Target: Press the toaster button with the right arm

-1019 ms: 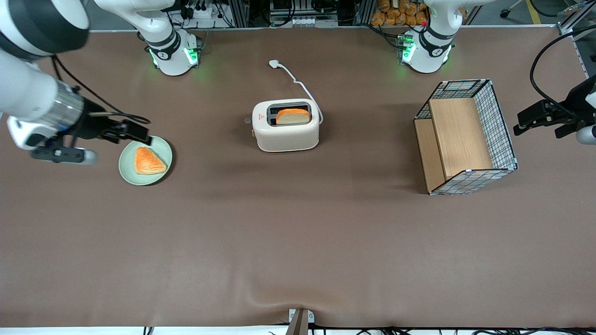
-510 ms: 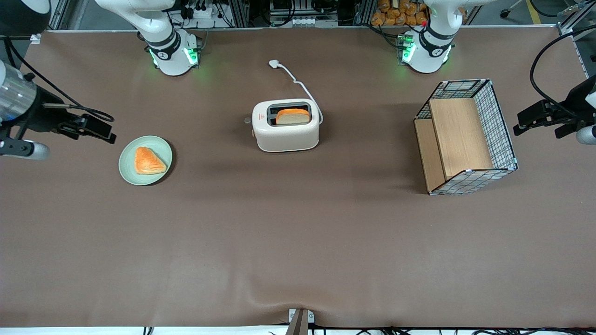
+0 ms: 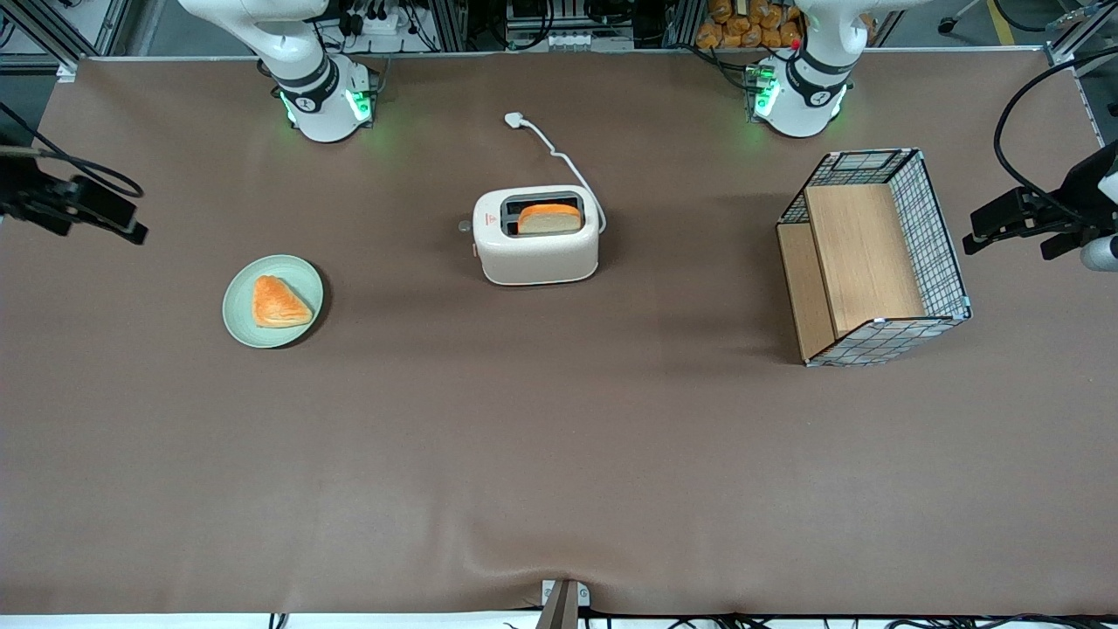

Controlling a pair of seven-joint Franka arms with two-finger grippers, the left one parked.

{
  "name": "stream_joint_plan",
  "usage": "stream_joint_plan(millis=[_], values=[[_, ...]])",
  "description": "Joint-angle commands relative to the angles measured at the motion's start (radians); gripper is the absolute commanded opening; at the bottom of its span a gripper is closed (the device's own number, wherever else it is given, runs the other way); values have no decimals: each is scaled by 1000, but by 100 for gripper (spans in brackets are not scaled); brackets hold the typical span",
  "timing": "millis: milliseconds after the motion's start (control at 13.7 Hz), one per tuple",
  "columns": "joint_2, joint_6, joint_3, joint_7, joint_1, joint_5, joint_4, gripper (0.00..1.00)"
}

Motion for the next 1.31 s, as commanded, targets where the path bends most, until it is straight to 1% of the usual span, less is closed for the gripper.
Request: stream_joint_plan(millis=[0,146,291,655,1238], values=[[-111,43,-1,-16,-3,-10,-137,100],[-133,47,-1,-19,-2,-17,-160,100],[-132,43,-1,-61,-2,-27,-157,100],[-127,43,2,-80,0,-79,-149,100],[-118,40,3,-86,0,-79,-139,100]])
